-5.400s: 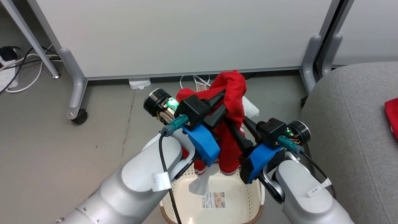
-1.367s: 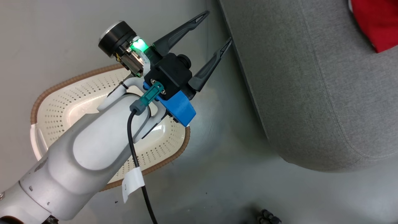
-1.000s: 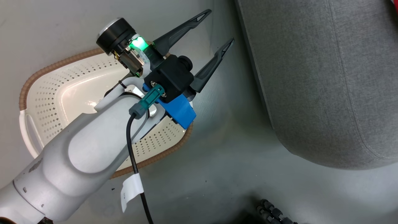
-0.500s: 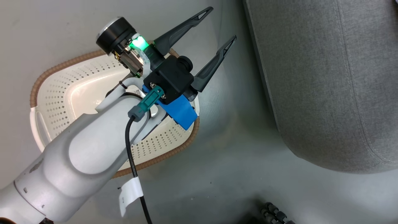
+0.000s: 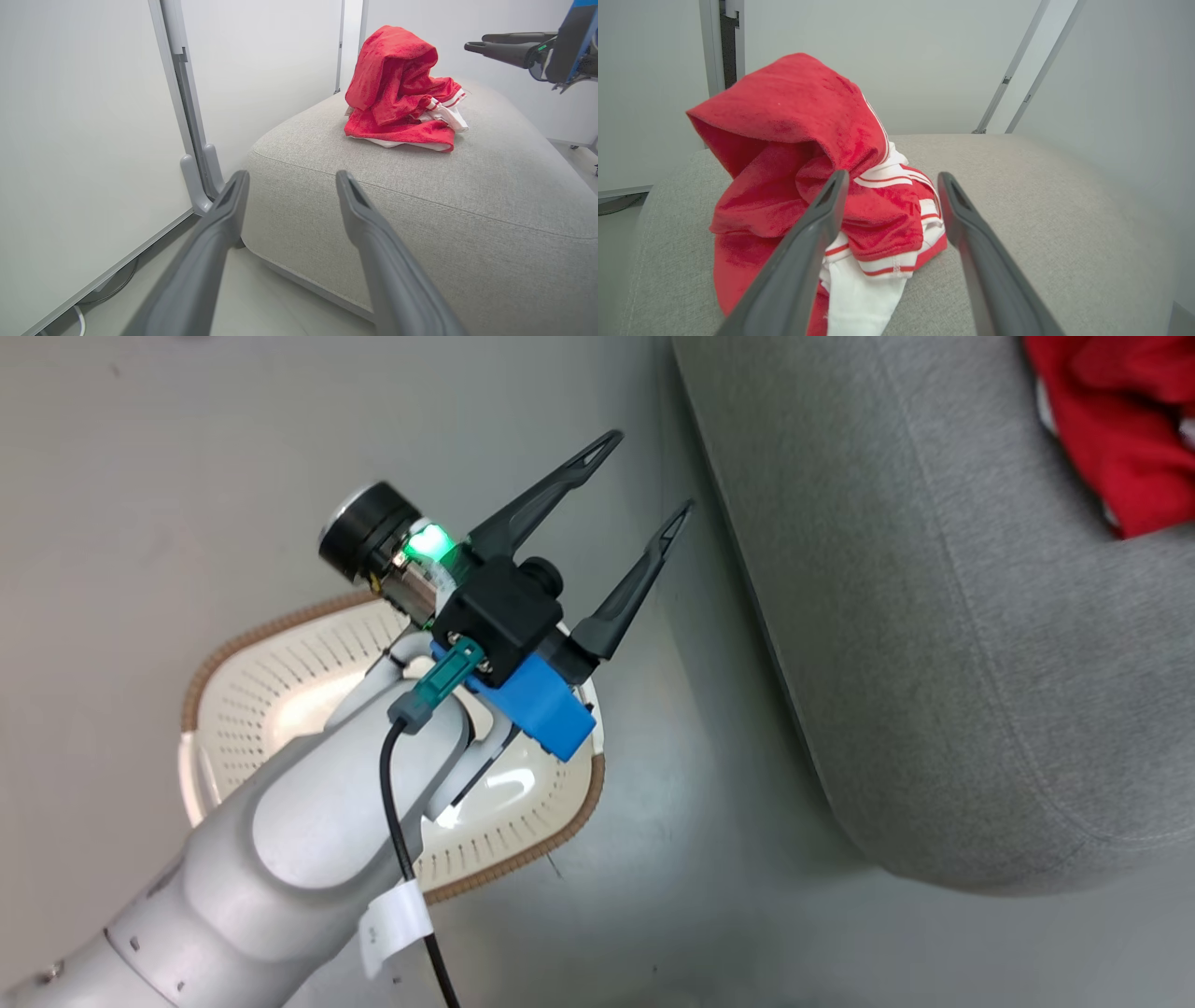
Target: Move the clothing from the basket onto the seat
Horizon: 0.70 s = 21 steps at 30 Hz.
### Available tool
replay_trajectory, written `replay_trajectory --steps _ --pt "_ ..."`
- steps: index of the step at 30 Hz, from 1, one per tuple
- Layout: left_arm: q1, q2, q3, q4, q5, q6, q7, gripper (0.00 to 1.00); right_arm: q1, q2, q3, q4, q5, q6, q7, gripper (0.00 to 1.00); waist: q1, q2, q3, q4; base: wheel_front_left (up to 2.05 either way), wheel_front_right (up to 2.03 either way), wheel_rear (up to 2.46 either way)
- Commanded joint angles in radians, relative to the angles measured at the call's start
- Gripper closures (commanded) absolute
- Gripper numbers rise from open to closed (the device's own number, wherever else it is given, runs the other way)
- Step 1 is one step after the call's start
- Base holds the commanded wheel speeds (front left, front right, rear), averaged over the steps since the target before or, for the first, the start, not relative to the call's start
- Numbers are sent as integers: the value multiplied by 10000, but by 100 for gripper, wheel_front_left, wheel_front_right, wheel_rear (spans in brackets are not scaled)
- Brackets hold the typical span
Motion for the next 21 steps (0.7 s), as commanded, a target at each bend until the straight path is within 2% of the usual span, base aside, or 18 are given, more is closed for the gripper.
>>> replay_trajectory --steps 1,5,9,14,21 --pt "324 -48 148 101 -116 82 -80 0 430 115 95 -344 63 -3 -38 0 1 0 -930 111 0 0 0" --pt "933 -157 635 128 -318 243 -137 0 1352 299 620 -1313 105 -3 -38 0 1 0 -1787 255 0 0 0" --pt "1818 -260 1613 -173 -358 434 -136 0 2214 571 1186 -2225 228 -3 -36 0 1 0 -2626 545 0 0 0" --pt "2945 -455 2877 -508 -58 446 -138 0 3361 958 1601 -3367 171 -1 -38 0 1 0 -3512 1131 0 0 0" --pt "4498 -769 4658 -853 692 268 -132 0 4668 1514 2289 -4323 125 -3 -38 0 1 0 -4516 1851 0 0 0"
